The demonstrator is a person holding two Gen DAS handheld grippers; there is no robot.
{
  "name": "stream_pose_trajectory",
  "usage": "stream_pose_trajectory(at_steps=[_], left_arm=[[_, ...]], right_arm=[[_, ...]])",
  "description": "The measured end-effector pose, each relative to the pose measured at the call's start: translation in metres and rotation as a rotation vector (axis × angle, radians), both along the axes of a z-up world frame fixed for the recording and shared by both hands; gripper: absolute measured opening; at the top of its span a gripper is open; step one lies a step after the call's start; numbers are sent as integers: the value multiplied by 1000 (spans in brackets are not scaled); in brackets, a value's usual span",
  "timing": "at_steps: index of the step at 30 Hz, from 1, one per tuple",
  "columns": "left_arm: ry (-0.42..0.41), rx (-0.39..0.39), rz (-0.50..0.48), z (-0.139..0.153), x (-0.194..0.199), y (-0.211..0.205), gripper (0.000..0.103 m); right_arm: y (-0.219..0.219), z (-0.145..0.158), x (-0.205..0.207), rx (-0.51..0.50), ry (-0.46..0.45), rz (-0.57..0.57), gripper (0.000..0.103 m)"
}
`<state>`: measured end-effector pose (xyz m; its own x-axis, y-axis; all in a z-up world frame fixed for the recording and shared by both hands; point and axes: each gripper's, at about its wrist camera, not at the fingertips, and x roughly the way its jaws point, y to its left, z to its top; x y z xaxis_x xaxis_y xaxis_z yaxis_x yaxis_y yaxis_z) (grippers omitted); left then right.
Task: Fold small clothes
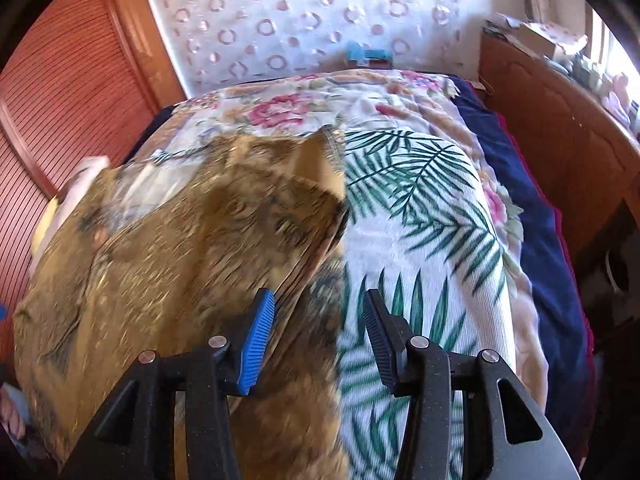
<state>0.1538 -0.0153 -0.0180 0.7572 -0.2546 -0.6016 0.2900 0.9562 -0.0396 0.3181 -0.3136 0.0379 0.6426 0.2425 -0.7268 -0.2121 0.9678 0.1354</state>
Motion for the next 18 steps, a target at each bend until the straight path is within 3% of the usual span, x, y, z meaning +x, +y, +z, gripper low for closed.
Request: stream_pose_trajectory(at_steps=[4, 8, 11, 18], left_arm=[[9, 7, 10, -3, -2, 2, 92], [16, 11, 20, -6, -3, 6, 92], [21, 1, 28, -9, -4, 11, 92], [32, -7, 36, -12, -3, 13, 92]], right_arm=[[4, 1, 24, 53, 10, -29, 42], [16, 1, 32, 61, -11, -15, 21], [27, 6, 29, 47, -57, 13, 12], [48, 11, 17, -19, -134, 41, 11]])
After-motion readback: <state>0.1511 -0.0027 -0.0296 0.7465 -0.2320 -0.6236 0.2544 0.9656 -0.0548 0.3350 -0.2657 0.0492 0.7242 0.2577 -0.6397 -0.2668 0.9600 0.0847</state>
